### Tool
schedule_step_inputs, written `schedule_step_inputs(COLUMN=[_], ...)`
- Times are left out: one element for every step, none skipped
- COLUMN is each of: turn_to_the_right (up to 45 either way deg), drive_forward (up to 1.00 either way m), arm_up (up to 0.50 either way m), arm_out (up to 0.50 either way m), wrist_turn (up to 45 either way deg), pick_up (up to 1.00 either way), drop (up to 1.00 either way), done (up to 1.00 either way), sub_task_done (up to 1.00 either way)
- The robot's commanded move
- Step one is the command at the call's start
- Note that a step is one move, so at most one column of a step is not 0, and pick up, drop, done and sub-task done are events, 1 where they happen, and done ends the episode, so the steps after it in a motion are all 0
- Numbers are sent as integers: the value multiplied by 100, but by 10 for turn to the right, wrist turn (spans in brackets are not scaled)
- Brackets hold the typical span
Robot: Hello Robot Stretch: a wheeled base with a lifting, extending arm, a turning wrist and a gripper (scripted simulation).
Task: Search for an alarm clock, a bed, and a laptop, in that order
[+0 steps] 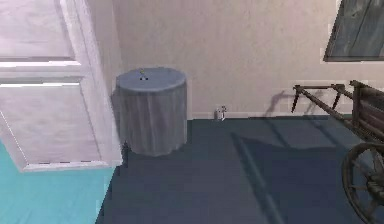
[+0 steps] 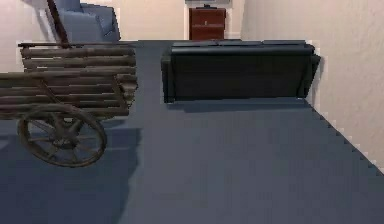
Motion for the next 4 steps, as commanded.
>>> schedule_step_inputs(turn_to_the_right=[-450,-30,0,-300], drive_forward=[0,0,50,0], arm_up=[0,0,0,0], arm_out=[0,0,0,0], wrist_turn=[0,0,0,0], pick_up=[0,0,0,0], drop=[0,0,0,0], done=[0,0,0,0], sub_task_done=[0,0,0,0])
